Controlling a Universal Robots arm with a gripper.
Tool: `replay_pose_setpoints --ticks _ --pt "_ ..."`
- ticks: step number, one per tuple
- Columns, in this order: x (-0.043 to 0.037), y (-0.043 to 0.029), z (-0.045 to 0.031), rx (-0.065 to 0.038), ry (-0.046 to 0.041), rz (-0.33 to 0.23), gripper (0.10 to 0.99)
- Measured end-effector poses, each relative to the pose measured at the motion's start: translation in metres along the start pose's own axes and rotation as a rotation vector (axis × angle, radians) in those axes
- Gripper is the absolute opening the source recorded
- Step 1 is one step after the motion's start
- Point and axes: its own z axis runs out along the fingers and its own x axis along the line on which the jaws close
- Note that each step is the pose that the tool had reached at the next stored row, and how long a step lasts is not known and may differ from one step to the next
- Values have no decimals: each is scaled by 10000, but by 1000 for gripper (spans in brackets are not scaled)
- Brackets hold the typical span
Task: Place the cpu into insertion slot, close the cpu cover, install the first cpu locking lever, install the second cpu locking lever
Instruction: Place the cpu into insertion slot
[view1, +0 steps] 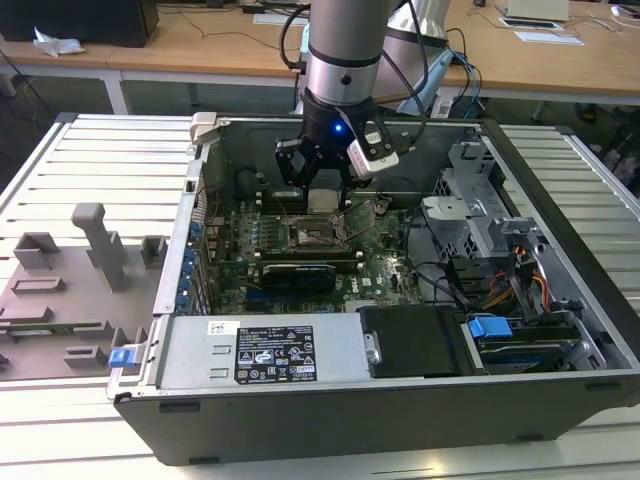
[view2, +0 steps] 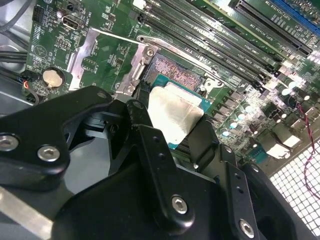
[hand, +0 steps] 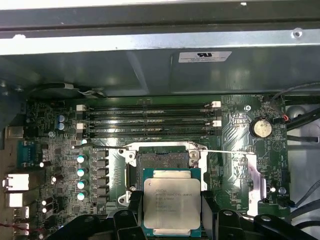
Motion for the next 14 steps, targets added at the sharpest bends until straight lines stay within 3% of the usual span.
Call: replay_pose_setpoints --ticks 4,14 --pt "0 0 1 19 -13 221 545" --pt "0 0 3 -7 -126 2162 545"
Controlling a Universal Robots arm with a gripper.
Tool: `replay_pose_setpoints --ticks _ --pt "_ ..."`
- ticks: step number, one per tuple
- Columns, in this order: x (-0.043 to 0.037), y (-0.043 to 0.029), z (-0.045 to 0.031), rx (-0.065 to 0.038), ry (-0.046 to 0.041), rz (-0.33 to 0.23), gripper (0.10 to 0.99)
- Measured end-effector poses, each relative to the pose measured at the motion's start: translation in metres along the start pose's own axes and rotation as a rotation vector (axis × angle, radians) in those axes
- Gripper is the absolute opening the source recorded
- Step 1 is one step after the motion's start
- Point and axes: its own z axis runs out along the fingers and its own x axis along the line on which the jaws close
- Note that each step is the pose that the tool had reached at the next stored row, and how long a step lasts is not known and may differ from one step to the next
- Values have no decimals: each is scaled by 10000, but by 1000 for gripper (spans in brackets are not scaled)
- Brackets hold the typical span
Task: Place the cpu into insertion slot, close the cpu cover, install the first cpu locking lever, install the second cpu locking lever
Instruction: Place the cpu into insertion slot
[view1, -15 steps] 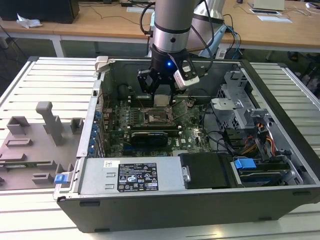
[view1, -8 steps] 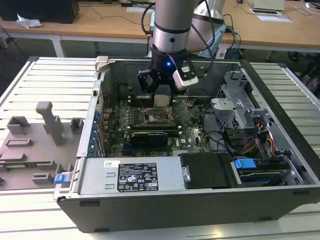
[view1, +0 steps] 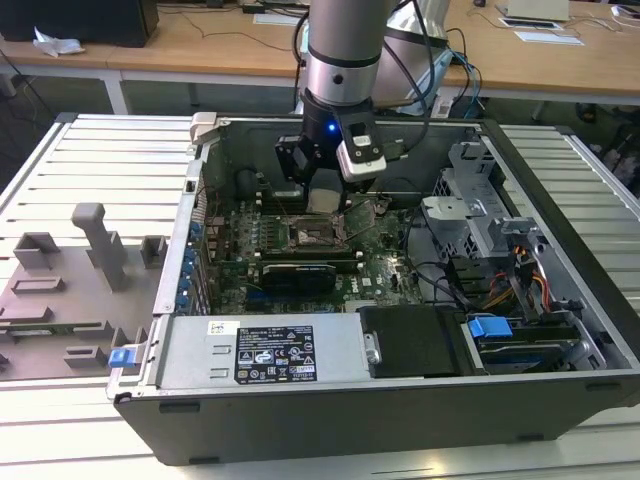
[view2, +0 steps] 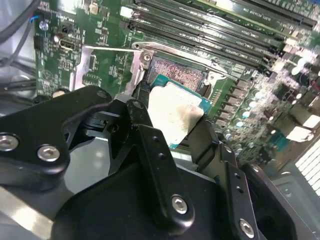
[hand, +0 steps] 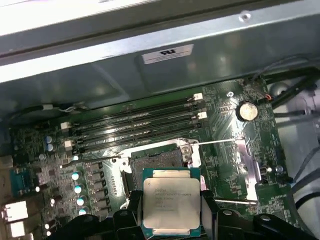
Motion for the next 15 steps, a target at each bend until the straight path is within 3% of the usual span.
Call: replay_pose_setpoints --ticks 15 --pt "0 0 4 -38 -145 2576 545"
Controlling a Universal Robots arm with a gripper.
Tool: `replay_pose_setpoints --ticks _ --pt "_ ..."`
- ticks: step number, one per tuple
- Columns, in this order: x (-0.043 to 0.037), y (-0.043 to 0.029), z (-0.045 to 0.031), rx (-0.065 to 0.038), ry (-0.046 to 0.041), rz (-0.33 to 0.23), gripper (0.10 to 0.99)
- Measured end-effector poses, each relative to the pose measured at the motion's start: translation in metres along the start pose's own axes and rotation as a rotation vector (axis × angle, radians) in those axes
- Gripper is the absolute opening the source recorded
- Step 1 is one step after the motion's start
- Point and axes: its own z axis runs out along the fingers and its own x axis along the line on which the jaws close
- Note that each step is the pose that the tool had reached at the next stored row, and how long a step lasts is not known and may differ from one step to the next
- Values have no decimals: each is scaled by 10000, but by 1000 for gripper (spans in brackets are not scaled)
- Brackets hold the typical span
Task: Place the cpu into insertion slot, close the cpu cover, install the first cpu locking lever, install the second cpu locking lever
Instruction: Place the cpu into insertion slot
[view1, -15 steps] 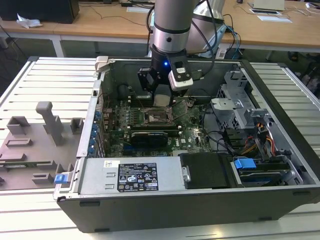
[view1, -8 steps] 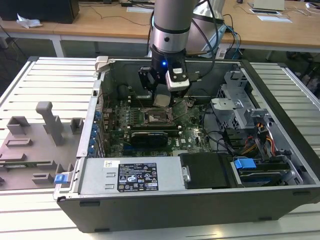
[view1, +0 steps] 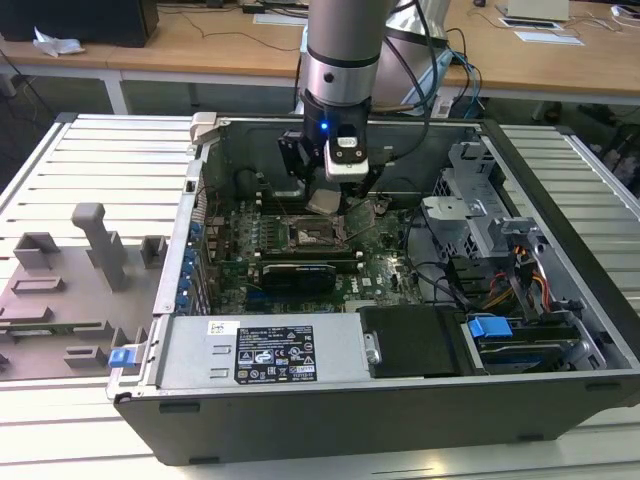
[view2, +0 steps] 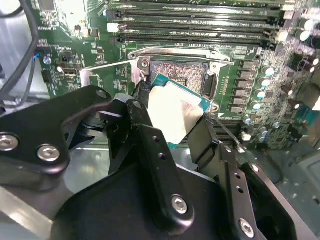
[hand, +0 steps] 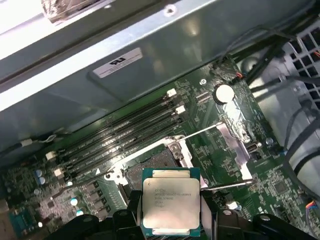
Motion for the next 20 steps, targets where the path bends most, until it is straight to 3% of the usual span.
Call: replay_pose_setpoints --ticks 4,9,14,20 --pt "0 0 2 -19 -54 1003 545" --pt "0 0 5 -36 -99 1823 545" --pt "0 -1 6 -61 -174 3208 545" --pt "0 0 7 -82 -232 4283 545"
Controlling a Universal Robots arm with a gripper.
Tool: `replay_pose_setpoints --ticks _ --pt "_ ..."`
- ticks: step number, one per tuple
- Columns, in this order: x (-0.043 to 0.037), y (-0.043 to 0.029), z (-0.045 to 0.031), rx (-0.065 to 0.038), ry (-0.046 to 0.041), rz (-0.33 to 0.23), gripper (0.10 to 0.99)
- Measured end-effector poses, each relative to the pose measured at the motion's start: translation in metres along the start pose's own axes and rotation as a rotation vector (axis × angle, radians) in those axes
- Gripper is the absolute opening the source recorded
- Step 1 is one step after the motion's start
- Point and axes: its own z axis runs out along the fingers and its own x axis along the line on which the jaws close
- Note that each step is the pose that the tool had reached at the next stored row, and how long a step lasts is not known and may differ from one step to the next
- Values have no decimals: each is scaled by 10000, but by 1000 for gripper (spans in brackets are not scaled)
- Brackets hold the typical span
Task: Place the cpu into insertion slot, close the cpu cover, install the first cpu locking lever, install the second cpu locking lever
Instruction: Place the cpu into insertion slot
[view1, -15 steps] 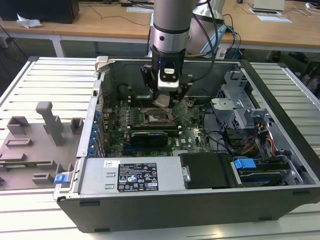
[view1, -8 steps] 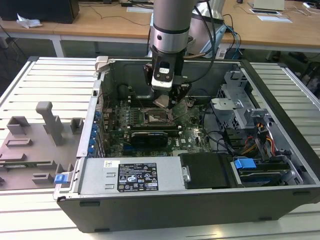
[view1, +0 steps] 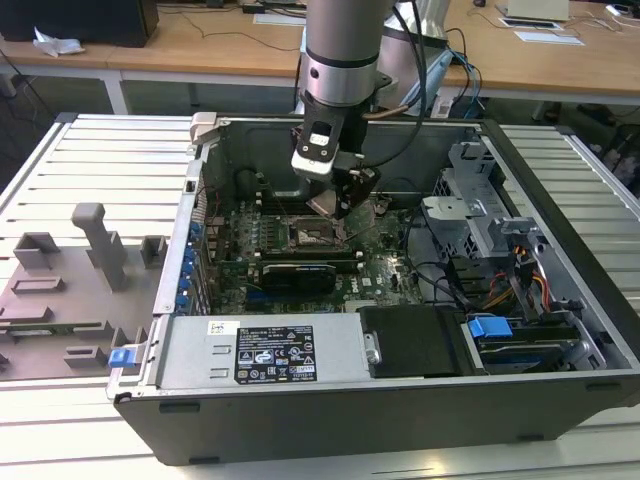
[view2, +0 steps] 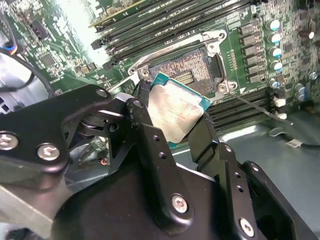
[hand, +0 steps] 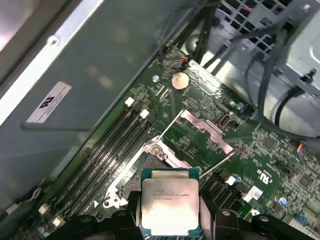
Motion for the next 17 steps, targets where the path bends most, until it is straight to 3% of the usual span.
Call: replay_pose_setpoints --ticks 5,11,14,17 --pt "0 0 1 -23 -63 1169 545" --pt "0 0 2 -38 -103 1918 545" --pt "0 0 3 -52 -142 2646 545" --pt "0 0 4 -59 -161 3013 545"
